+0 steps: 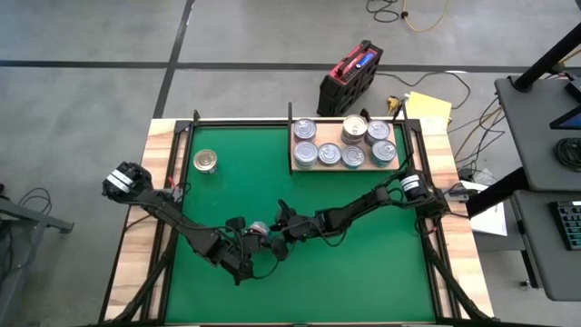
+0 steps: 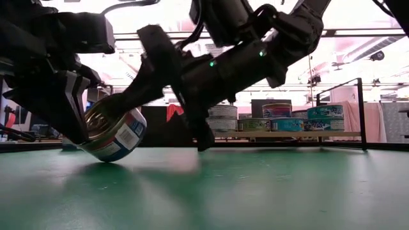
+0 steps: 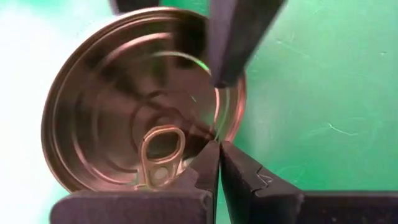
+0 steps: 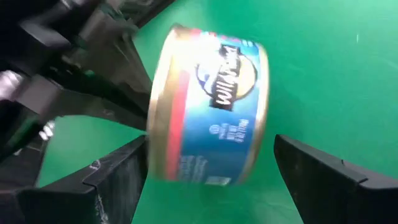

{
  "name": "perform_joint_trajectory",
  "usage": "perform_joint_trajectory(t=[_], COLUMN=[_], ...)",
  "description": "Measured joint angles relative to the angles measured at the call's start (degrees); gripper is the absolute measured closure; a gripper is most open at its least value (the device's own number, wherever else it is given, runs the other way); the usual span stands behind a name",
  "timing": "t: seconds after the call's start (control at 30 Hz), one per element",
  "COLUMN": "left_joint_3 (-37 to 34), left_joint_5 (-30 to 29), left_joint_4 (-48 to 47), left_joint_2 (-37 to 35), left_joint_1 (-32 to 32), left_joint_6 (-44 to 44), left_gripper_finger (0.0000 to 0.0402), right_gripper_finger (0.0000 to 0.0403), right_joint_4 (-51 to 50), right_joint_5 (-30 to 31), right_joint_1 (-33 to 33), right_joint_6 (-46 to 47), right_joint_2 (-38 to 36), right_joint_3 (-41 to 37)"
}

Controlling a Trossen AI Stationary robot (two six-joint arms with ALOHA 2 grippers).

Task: Stack canned seafood by type on shelf
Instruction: Stack the blue/pink tuna can on top of the blue/pink tuna can on the shelf

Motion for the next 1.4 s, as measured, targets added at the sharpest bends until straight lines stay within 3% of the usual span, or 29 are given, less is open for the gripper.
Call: perform_joint_trajectory(t=[0.23,0.5,0.67,0.87,1.13,1.27,1.4], left_joint_3=[-0.13,-0.13,-0.13,-0.13,-0.1,-0.1,-0.1], left_joint_5=[-0.09,-0.34,-3.39,-9.31,-21.51,-27.89,-29.98], left_joint_4=[0.93,0.16,0.11,0.26,0.9,1.07,2.85], left_joint_2=[-0.02,-0.27,-2.02,-7.54,-11.71,-11.9,-12.0], left_joint_1=[-0.02,-0.68,-2.08,-4.53,-4.98,-4.73,-4.63], left_joint_6=[0.12,0.63,2.26,6.01,9.55,9.7,14.19], left_gripper_finger=[0.0402,0.0402,0.0402,0.0402,0.0402,0.0402,0.0402], right_gripper_finger=[0.01,0.0218,0.0222,0.0222,0.0222,0.0222,0.0222], right_joint_4=[0.13,-4.92,-9.51,-23.85,-25.18,-15.84,-3.96], right_joint_5=[-0.37,-0.13,-0.1,0.25,1.4,1.47,1.54], right_joint_1=[0.0,-0.04,-0.04,0.01,1.42,1.34,1.14], right_joint_6=[-0.96,-0.23,-0.66,-3.1,-3.86,-3.03,-2.62], right_joint_2=[3.32,2.33,0.2,-6.99,-21.61,-27.85,-32.57], right_joint_3=[3.66,3.94,3.89,2.93,-8.63,-17.78,-26.2])
